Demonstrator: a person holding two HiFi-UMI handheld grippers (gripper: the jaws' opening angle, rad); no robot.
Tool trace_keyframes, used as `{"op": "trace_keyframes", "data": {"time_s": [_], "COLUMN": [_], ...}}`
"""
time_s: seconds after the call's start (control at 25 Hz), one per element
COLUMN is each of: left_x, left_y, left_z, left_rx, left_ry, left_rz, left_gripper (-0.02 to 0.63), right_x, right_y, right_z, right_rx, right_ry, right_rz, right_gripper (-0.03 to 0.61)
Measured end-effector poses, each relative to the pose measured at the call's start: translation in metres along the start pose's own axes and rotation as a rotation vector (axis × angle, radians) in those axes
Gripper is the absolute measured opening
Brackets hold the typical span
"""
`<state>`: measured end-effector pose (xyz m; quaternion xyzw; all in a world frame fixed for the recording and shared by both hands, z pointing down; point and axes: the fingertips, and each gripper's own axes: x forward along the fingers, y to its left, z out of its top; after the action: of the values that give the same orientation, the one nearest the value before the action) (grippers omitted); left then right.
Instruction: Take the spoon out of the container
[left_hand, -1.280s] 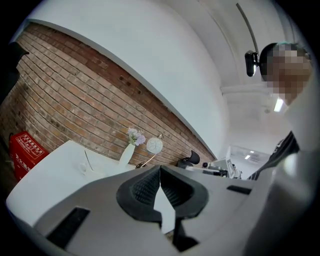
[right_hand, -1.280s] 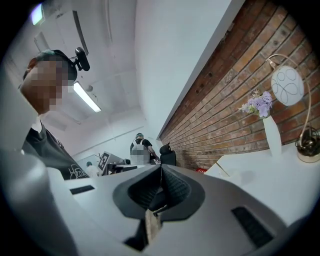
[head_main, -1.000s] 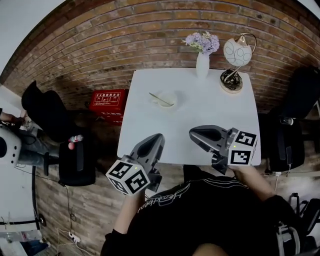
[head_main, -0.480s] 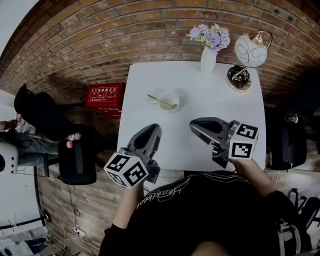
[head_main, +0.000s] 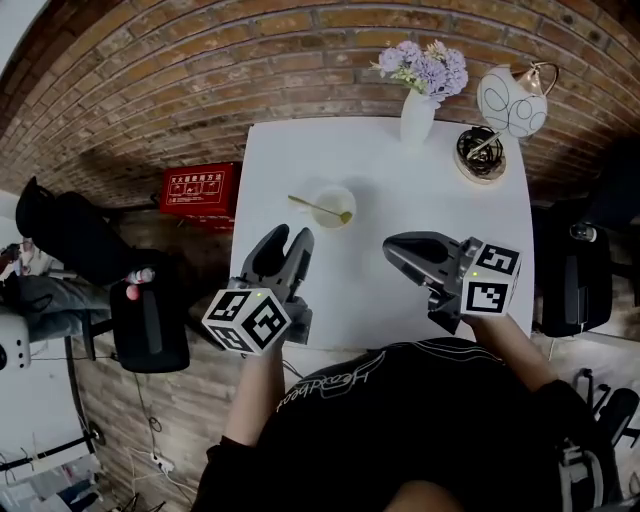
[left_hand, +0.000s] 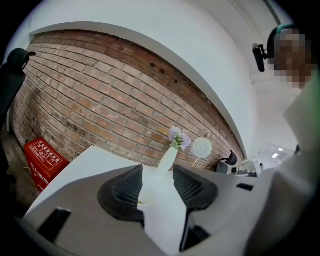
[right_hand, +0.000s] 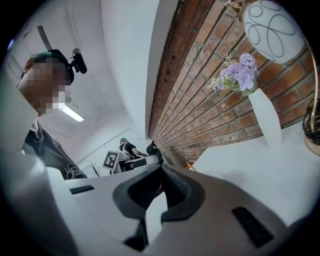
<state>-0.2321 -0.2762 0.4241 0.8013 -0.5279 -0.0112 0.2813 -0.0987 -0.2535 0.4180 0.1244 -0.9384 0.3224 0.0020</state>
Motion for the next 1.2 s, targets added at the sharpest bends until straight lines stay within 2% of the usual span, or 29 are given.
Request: {"op": "trace_keyframes", "data": {"time_s": [0.12, 0.32, 0.68, 0.84, 1.2], "left_x": [0.013, 0.037, 0.069, 0.082, 0.099], "left_y": [0.018, 0.046, 0.089, 0.099, 0.104], "left_z": [-0.002, -0.014, -0.040, -0.050, -0.058], "left_rx": [-0.010, 0.010, -0.065, -0.067, -0.046], "left_ry": [0.007, 0.051, 0.106, 0.130, 0.164], "left_rz": [0.033, 0.079, 0.136, 0.153, 0.159], "left_gripper": [0.189, 0.192, 0.192, 0.191, 0.128], "right_x": [-0.002, -0.004, -0.004, -0.008, -0.010], "right_y": [-0.009, -0.024, -0.042, -0.051, -0.061], "right_z": [0.001, 0.000, -0.005, -0.008, -0.009], "right_rx": [0.008, 0.023, 0.046, 0.058, 0.079], "right_ry": [0.006, 0.013, 0.035, 0.041, 0.041], "right_rz": [-0.015, -0.037, -0.049, -0.060, -0.065], "right_gripper": [-0.003, -0.003, -0.003, -0.003, -0.003]}}
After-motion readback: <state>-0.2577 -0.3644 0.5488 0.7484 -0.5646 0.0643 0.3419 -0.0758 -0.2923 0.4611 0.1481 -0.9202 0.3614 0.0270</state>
